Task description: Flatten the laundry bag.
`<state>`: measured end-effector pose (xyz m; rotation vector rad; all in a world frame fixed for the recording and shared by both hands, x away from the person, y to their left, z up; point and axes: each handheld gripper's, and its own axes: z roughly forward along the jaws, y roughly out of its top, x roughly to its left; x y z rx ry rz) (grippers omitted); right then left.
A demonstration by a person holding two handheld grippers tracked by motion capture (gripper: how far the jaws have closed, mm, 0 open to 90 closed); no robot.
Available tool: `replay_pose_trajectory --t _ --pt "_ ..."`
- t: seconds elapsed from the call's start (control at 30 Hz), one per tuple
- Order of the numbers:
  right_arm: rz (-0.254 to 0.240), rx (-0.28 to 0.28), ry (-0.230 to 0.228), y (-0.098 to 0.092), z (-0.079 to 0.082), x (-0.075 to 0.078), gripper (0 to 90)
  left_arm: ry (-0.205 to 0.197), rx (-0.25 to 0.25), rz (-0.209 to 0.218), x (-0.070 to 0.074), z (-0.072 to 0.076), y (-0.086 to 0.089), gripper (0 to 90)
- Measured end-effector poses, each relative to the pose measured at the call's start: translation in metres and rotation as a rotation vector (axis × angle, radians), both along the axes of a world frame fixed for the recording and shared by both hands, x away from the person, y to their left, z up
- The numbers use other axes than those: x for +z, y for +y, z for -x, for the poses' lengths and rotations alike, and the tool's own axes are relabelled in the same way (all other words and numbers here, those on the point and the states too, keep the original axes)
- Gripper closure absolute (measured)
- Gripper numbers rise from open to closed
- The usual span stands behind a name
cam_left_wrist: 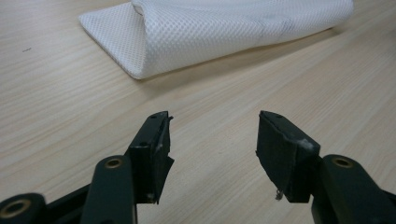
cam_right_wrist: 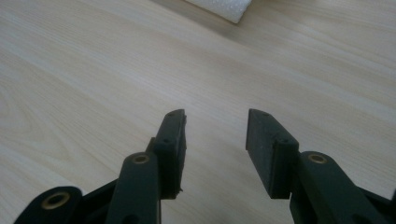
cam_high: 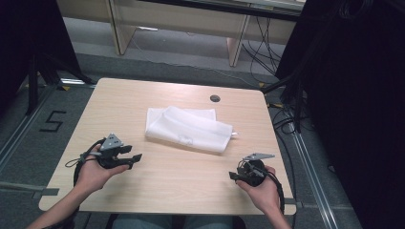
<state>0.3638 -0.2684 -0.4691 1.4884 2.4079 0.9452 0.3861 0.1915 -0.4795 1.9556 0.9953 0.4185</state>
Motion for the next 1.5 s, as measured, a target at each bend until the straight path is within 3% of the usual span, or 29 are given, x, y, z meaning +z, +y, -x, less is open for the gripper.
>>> replay_pose_trajectory --t 0.27,0.33,0.37,0.7,0.73,0.77,0.83,0.87,0.93,0.97,1.1,1.13,1.17,1.23,1.27,1.33,1.37,1.43,1.47,1.5 --pt "-0.009 0.002 0.011 -0.001 -0.001 -0.002 60.7 0.007 0.018 0.022 -0.001 -0.001 -0.002 44.9" --pt "-0.012 0.002 0.013 -0.001 -0.001 -0.002 61.1 0.005 0.001 0.0 0.0 -0.001 -0.001 45.0" --pt "-0.008 -0.003 0.014 -0.001 -0.001 -0.002 61.5 -0.001 0.009 0.024 0.0 -0.001 -0.003 45.0" --pt "0.017 -0.003 -0.021 0.011 -0.007 0.006 63.4 -0.009 -0.008 0.014 0.002 0.003 -0.003 45.4" --pt "0.017 -0.014 -0.028 0.014 -0.01 0.008 64.2 -0.021 -0.017 0.006 0.001 0.003 -0.004 45.5" --pt "0.031 0.007 -0.065 0.013 -0.013 0.008 65.3 -0.021 -0.017 0.006 0.001 0.003 -0.004 45.6" --pt "0.022 -0.003 -0.049 0.015 -0.015 0.011 67.1 -0.017 -0.034 -0.008 0.001 0.002 -0.004 45.8" --pt "0.068 -0.012 -0.096 0.016 -0.019 0.014 68.4 -0.021 -0.027 0.009 0.001 0.002 -0.005 45.9" --pt "0.061 -0.029 -0.104 0.019 -0.023 0.016 68.6 -0.018 -0.03 0.002 0.001 0.001 -0.006 46.0" --pt "0.06 -0.034 -0.087 0.021 -0.027 0.019 67.8 -0.016 -0.031 0.004 0.0 0.0 -0.007 45.9" --pt "0.06 -0.039 -0.102 0.026 -0.037 0.019 64.9 -0.011 -0.031 0.003 -0.002 -0.001 -0.009 45.8" --pt "0.058 -0.034 -0.084 0.027 -0.039 0.02 64.3 -0.01 -0.04 -0.011 -0.003 -0.002 -0.008 45.8" --pt "0.075 -0.037 -0.113 0.033 -0.047 0.021 62.6 -0.006 -0.053 -0.031 -0.003 -0.002 -0.007 45.6" --pt "0.07 -0.048 -0.101 0.035 -0.049 0.023 62.0 -0.007 -0.037 -0.015 -0.004 -0.001 -0.008 45.5" --pt "0.072 -0.024 -0.119 0.037 -0.054 0.024 61.4 -0.008 -0.037 -0.014 -0.004 -0.001 -0.008 45.5" --pt "0.071 -0.018 -0.131 0.042 -0.061 0.026 63.5 -0.004 -0.034 -0.021 -0.003 -0.002 -0.007 45.4" --pt "0.058 -0.048 -0.118 0.047 -0.062 0.027 65.7 -0.007 -0.042 -0.04 -0.003 -0.002 -0.006 45.4" --pt "0.069 0.003 -0.126 0.05 -0.07 0.029 68.4 -0.004 -0.031 -0.014 -0.005 -0.002 -0.007 45.4" --pt "0.043 -0.035 -0.151 0.056 -0.072 0.025 69.4 -0.005 -0.032 -0.014 -0.005 -0.003 -0.007 45.4" --pt "0.062 -0.033 -0.104 0.058 -0.073 0.028 69.6 -0.005 -0.032 -0.013 -0.005 -0.003 -0.007 45.3"
